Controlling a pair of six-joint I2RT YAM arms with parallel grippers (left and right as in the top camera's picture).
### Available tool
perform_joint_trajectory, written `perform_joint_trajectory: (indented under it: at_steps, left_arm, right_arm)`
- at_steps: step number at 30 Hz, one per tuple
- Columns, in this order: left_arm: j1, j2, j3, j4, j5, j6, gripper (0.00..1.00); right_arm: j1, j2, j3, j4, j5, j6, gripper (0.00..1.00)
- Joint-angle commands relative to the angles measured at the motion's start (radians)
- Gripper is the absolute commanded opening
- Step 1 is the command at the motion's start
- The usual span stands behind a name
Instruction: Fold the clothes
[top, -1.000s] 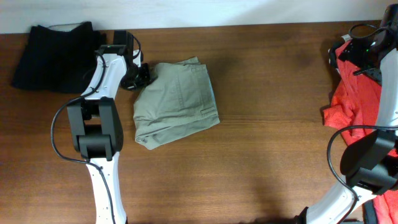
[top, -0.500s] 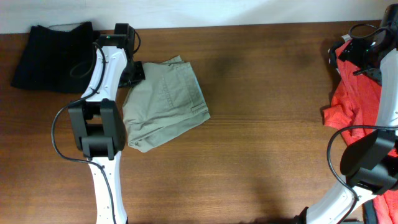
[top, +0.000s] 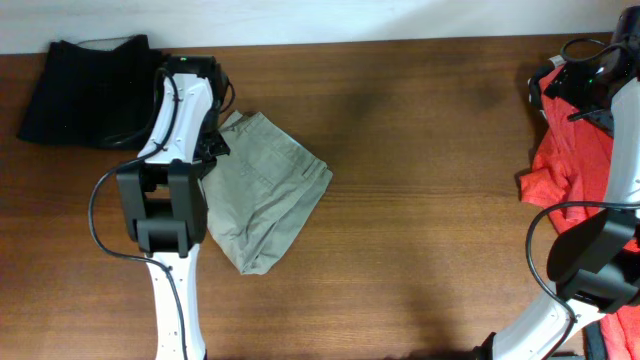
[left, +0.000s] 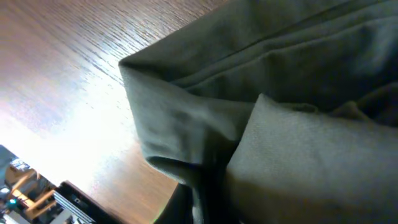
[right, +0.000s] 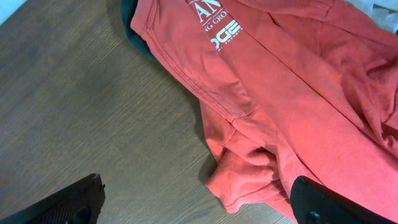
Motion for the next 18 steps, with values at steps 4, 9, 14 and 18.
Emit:
perform_joint_trajectory:
  at_steps: [4,9,14,18]
  left_arm:
    - [0.066,-0.041,0.012,-0.002,-0.138,-0.012,0.98]
    - [0.120,-0.041,0.012,0.126,-0.080,0.121,0.98]
    - [0.122,-0.040,0.010,0.236,0.068,0.199,0.84]
    - [0.127,-0.039,-0.019,0.245,0.069,0.224,0.84]
  right_arm:
    - [0.003,-0.006,0.005,0.000,0.008,0.005,0.99]
    - [0.003,-0.006,0.005,0.000,0.008,0.005,0.99]
    - [0.003,-0.006,0.005,0.000,0.008,0.005,0.99]
    - [0.003,-0.006,0.005,0.000,0.008,0.005,0.99]
